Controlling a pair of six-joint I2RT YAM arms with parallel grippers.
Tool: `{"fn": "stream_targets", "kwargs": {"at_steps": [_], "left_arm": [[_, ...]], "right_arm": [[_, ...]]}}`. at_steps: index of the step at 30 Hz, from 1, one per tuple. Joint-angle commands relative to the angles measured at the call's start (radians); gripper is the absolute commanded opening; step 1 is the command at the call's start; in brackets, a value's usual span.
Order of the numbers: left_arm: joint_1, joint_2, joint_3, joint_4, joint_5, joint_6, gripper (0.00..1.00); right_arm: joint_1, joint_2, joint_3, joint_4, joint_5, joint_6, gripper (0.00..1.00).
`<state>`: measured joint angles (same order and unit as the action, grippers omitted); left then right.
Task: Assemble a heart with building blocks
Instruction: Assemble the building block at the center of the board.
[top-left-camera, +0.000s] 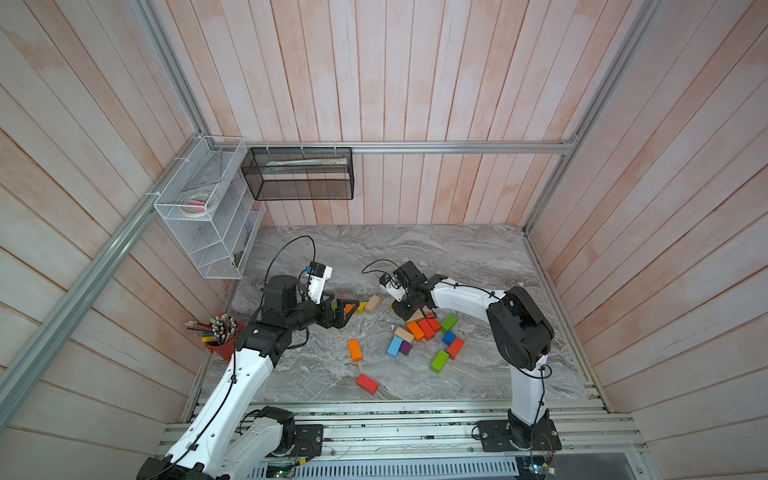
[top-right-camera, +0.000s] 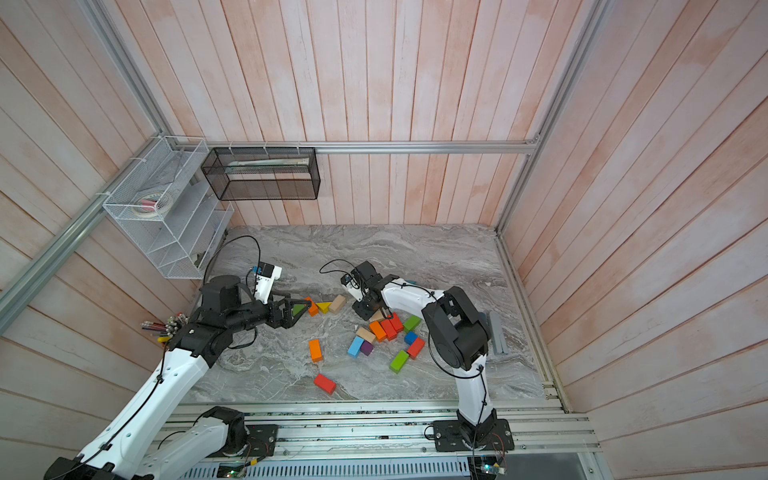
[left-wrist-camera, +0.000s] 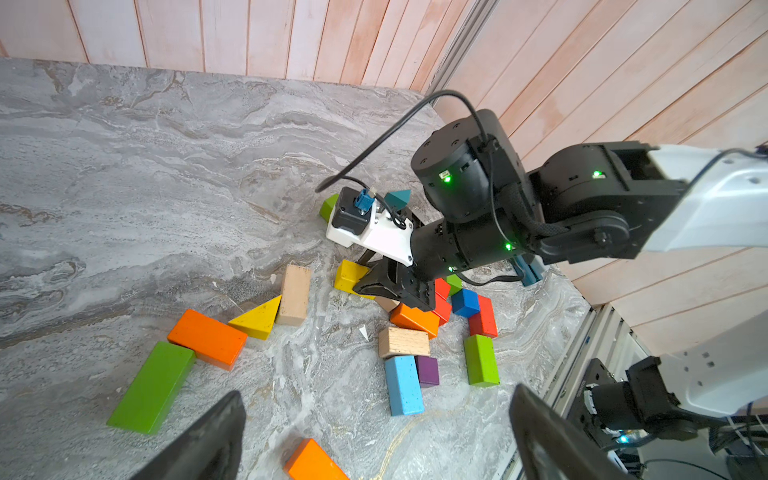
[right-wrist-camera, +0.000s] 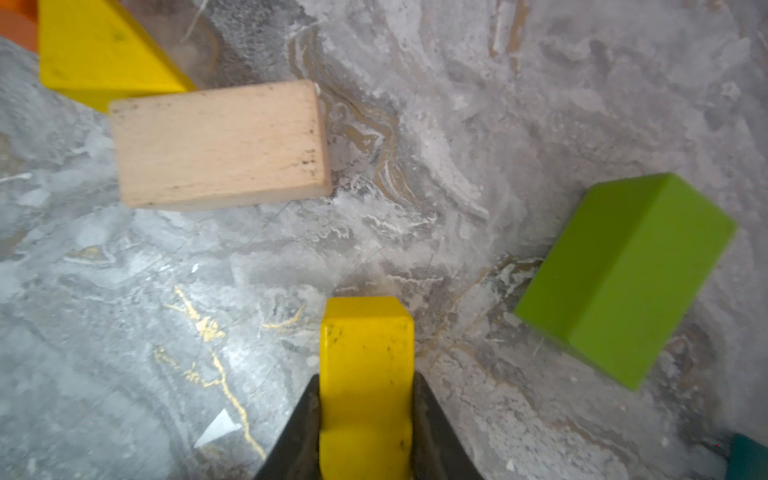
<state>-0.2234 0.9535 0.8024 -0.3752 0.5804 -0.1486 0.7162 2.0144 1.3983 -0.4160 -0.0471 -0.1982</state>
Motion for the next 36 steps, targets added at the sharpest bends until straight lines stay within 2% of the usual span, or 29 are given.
{"fn": "stream_targets", "kwargs": {"at_steps": [1,28,36], "left_arm": [[0.002,-0.007,-0.011,0.019,0.021,0.022,1.00],[0.003,-0.016,-0.014,0.017,0.018,0.023,1.00],[0.003,-0.016,-0.015,0.019,0.022,0.022,1.00]], "right_arm": [[0.019,0.038,0.048,-0.035,-0.024,-0.024,0.29],[0.061,0.136,0.158,-0.060,0.019,-0.019,0.31],[0.061,0.123,0.158,-0.067,0.035,-0.028,0.43]]}}
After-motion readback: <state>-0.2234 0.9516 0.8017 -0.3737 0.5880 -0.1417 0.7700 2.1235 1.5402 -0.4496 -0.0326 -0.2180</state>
